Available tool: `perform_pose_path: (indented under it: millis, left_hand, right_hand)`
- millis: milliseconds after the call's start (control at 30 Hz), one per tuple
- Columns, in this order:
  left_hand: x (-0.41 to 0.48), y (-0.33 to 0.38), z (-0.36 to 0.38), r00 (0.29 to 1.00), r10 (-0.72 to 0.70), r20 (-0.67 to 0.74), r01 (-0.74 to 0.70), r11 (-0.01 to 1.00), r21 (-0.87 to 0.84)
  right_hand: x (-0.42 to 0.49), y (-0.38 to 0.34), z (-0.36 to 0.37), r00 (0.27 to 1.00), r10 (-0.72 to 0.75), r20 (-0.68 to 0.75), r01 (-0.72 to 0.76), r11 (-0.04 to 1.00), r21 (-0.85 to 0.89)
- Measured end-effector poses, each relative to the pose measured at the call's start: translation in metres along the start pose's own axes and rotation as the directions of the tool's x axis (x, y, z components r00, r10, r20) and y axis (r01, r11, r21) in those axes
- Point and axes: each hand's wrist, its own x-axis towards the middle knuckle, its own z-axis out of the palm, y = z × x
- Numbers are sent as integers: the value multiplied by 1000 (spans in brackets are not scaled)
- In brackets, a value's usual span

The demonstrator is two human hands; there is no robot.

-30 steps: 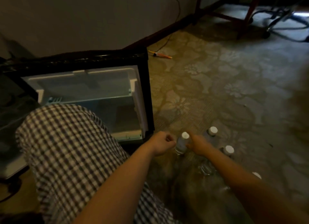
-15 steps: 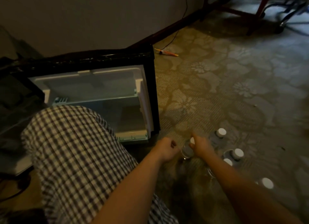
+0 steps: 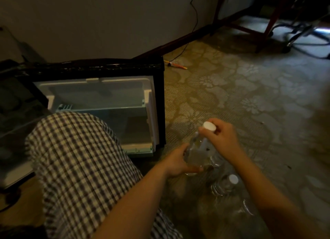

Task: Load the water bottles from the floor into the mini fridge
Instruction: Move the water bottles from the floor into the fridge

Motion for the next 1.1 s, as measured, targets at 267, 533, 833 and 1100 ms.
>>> perform_pose_path:
  millis: [267,533,833,1100]
  left_hand:
    - [-23,36,-42,899,227,-375,-282,955,-97]
    - [-68,71,-108,803,276,-528,-308,951,28]
    - [-147,92,-195,608,326,-724,-259,943,208]
    - [-207,66,-254,498,211,-841,-165,975,146]
  right_hand:
    - [44,-100,-7,973,-220,66,214,973,87]
    - [69,-167,9,915,-362,178,369,929,-10]
    - [92,-262,58,830,-398,391,419,907,35]
    - [91,-320,142,757,-444,479,433,890,142]
